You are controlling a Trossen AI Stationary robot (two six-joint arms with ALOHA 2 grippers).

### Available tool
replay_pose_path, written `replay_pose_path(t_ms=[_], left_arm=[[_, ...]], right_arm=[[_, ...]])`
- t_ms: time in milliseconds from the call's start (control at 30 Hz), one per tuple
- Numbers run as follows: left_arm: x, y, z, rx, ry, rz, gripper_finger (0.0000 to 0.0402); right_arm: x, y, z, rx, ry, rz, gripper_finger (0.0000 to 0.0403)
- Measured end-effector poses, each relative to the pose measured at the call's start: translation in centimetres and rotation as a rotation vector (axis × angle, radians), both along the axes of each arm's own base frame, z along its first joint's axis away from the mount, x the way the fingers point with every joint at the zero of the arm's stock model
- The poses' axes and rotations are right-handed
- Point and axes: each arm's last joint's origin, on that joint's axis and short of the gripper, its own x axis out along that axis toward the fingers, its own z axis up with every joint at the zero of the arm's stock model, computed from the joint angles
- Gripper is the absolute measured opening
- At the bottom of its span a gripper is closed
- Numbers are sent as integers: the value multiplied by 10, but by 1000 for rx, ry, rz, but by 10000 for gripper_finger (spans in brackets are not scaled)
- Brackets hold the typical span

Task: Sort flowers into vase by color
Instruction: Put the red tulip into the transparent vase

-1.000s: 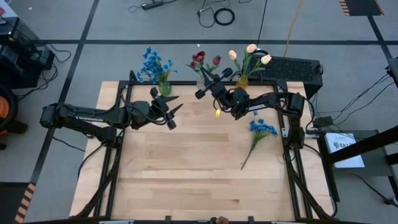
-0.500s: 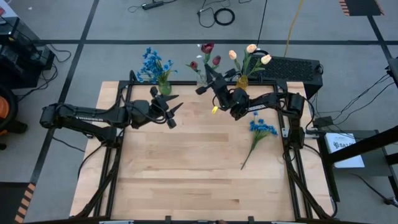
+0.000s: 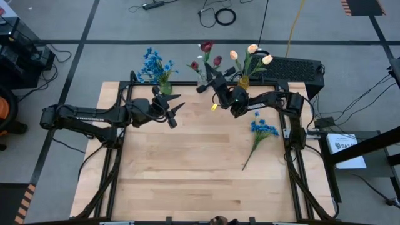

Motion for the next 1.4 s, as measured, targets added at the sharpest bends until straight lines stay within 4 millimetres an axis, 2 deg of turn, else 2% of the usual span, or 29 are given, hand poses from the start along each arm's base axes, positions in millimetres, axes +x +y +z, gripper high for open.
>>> replay_pose_path(t_ms=[100, 233, 467, 633, 867, 1400], left_arm=[[0, 0, 0, 0, -3, 1, 176], [0, 0, 0, 1, -5, 0, 176], [0, 0, 1, 6, -3, -1, 176], [0, 0, 1, 7, -2, -3, 176], [0, 0, 1, 7, -2, -3, 176], [0, -1, 1, 3, -4, -29, 176]], right_arm=[[3, -2, -13, 0, 21, -17, 0], [7, -10, -19, 7, 12, -16, 0], [21, -13, -12, -41, 18, -47, 0], [23, -18, -6, -55, 7, -69, 0], [21, -27, -9, -15, -1, -53, 0], [23, -35, -17, 44, 69, -56, 0]])
